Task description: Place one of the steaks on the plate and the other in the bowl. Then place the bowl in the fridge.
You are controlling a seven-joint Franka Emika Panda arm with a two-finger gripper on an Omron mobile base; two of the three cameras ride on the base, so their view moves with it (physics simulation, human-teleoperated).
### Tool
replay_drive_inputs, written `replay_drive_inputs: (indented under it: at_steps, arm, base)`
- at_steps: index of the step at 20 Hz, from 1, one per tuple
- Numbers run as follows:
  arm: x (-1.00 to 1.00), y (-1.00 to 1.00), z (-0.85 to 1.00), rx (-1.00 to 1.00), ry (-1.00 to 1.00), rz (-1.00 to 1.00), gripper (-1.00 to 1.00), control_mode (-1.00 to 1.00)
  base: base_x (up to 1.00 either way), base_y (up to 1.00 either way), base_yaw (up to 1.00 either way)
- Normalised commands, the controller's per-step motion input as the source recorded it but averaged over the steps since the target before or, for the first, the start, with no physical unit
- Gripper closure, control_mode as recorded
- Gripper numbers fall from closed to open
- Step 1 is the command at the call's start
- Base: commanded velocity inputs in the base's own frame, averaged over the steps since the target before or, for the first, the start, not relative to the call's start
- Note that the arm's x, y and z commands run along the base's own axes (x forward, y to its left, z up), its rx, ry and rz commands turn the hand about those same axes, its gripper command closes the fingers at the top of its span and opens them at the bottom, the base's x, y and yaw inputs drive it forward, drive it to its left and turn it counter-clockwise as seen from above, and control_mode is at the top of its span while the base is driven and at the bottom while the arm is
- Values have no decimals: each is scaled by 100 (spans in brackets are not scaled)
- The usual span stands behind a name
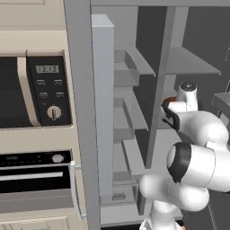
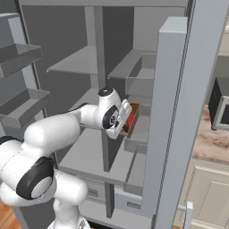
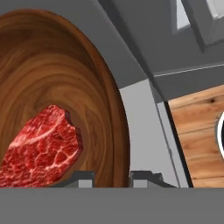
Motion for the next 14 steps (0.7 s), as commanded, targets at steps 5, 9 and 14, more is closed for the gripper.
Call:
replay_drive_inputs:
  at_steps: [5,9,14]
  arm:
    - [56,-22,-16,0,0,0,100,-100]
    - [41,-12,-15,0,0,5,100,-100]
    - [35,-7,-31,0,0,8,100,-100]
  base:
    - [0,0,0]
    - [0,0,0]
    - [0,0,0]
